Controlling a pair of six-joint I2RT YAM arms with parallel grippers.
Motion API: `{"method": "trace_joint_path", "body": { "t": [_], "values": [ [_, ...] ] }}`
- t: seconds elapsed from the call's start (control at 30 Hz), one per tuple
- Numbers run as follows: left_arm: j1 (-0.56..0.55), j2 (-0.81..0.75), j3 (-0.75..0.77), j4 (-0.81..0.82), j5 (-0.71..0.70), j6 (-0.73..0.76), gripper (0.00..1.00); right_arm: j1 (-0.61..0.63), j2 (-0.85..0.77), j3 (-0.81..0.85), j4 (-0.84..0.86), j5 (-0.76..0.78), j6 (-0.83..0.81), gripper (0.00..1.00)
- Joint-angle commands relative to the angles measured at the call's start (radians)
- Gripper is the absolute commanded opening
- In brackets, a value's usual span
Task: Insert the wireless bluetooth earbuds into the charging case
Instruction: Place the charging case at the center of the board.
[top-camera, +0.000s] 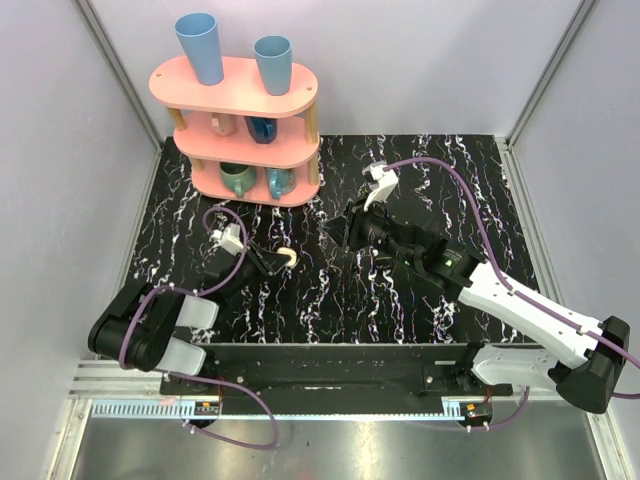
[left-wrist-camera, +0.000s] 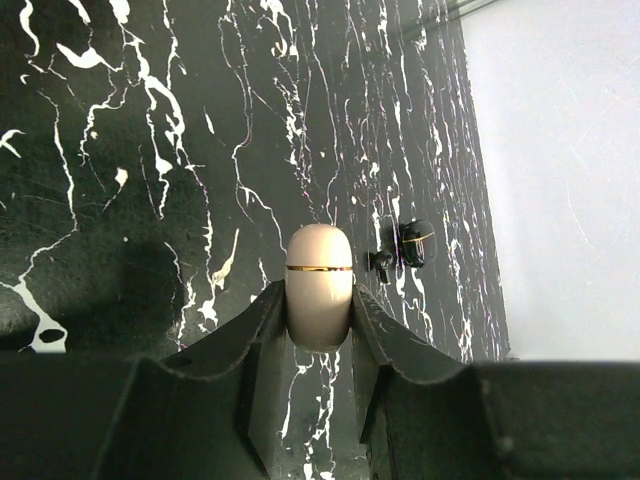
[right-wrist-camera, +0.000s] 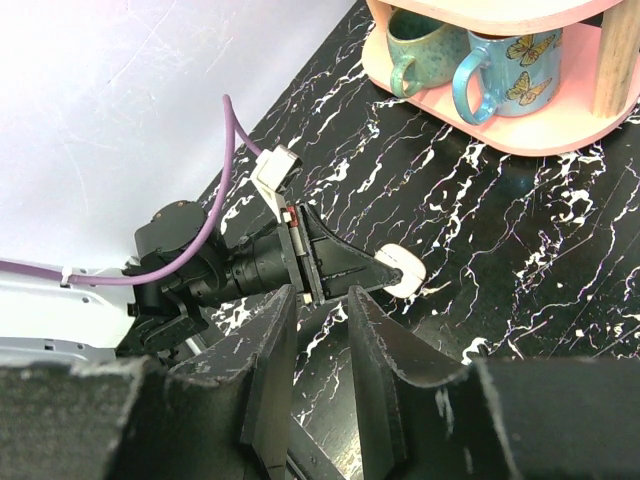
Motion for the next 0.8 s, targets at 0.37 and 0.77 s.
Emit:
{"method": "trace_joint_path", "body": {
  "t": [0.37, 0.77],
  "values": [
    [0.048, 0.318, -0.027, 0.42, 0.058, -0.089, 0.0, 0.006, 0.025, 0.0, 0.051, -0.036, 0.017, 0.36],
    [0.059, 0.332, -0.041, 0.422, 0.043, -0.067, 0.33, 0.006, 0.021, -0.008, 0.053, -0.038, 0.02, 0.37]
  ]
}}
